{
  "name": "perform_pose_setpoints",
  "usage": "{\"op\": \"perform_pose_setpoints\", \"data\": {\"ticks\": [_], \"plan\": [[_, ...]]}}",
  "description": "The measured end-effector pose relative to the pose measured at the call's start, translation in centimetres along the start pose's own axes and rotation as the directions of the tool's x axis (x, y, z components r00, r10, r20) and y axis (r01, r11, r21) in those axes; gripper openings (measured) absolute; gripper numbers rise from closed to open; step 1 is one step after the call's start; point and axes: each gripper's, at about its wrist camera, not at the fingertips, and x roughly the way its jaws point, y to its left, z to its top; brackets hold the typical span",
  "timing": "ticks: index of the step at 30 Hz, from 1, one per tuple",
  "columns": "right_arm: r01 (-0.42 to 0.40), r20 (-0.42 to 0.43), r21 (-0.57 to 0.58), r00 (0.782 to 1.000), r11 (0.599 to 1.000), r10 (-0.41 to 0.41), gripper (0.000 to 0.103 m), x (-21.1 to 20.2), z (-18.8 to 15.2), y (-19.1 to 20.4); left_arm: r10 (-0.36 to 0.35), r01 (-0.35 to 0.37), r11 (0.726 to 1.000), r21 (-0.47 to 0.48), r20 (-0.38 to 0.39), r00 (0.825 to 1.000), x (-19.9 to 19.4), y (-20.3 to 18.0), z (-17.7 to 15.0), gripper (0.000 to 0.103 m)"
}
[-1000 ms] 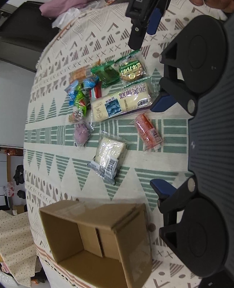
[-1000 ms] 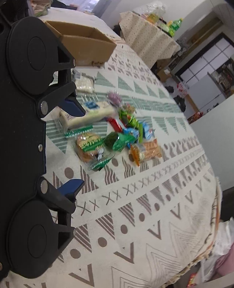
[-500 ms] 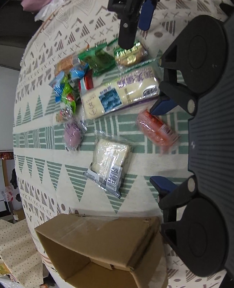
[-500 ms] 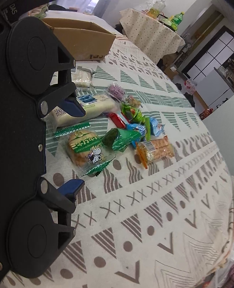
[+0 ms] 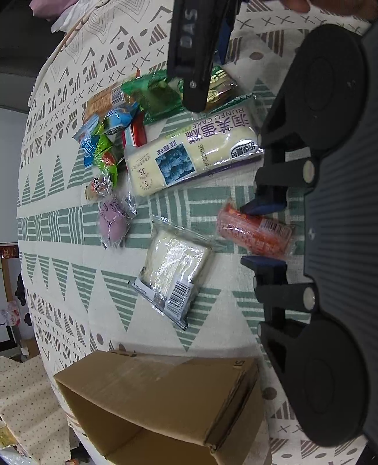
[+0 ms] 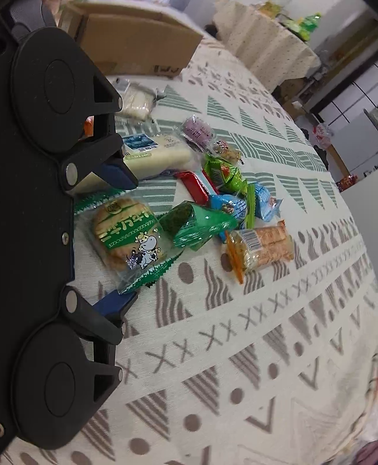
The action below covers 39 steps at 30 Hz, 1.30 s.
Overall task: Organize snacks
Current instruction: 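Close the left tool on the orange candy stick while the right tool grasps the green-wrapped cake, then carry both snacks over the cardboard box and open both tools to drop them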
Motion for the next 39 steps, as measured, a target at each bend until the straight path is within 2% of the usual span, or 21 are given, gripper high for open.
{"op": "perform_pose_setpoints", "data": {"ticks": [4, 6, 9, 17, 21, 25, 27, 30, 33, 39], "plan": [[0.054, 0.030, -0.065, 0.998, 0.996, -0.052, 0.065, 0.2, 0.0, 1.0, -0.004, 0.004, 1.000, -0.015, -0.002, 1.000, -0.7, 0.4, 0.1, 0.022], [0.057, 0.042, -0.079, 0.998, 0.995, -0.054, 0.048, -0.3, 0.0, 1.1, -0.003, 0.003, 1.000, -0.031, 0.003, 1.000, -1.3, 0.8, 0.2, 0.021], [0.044, 0.053, -0.047, 0.998, 0.998, -0.042, 0.038, -1.0, 0.3, 0.7, 0.001, 0.000, 0.998, -0.058, 0.016, 1.000, -2.3, 1.4, 0.2, 0.021], [0.001, 0.084, -0.017, 0.997, 1.000, 0.001, 0.025, -2.6, 0.5, 0.7, 0.009, -0.002, 0.995, -0.101, 0.075, 0.997, -5.5, 2.8, 0.6, 0.021], [-0.055, 0.107, -0.005, 0.993, 0.998, 0.055, 0.015, -3.8, 0.3, 0.7, 0.023, -0.010, 0.992, -0.123, 0.103, 0.994, -7.1, 3.6, 0.7, 0.021], [-0.115, 0.116, -0.001, 0.987, 0.993, 0.115, 0.012, -4.8, -0.1, 0.9, 0.030, -0.014, 0.992, -0.129, 0.127, 0.991, -8.4, 3.7, 0.9, 0.021], [-0.180, 0.123, 0.027, 0.977, 0.983, 0.175, 0.007, -5.3, -0.1, 0.7, 0.032, -0.013, 0.990, -0.139, 0.134, 0.990, -9.0, 3.9, 0.9, 0.021], [-0.263, 0.146, 0.052, 0.956, 0.963, 0.253, 0.007, -6.3, -0.2, 0.6, 0.041, -0.017, 0.988, -0.150, 0.156, 0.987, -10.2, 4.3, 1.0, 0.021], [-0.312, 0.162, 0.058, 0.940, 0.948, 0.299, 0.007, -6.9, -0.3, 0.7, 0.049, -0.019, 0.986, -0.164, 0.178, 0.983, -11.5, 4.9, 1.1, 0.021], [-0.426, 0.190, 0.049, 0.892, 0.903, 0.411, 0.006, -7.9, -0.2, 1.5, 0.073, -0.029, 0.978, -0.205, 0.209, 0.975, -13.3, 6.7, 1.1, 0.021]]}}
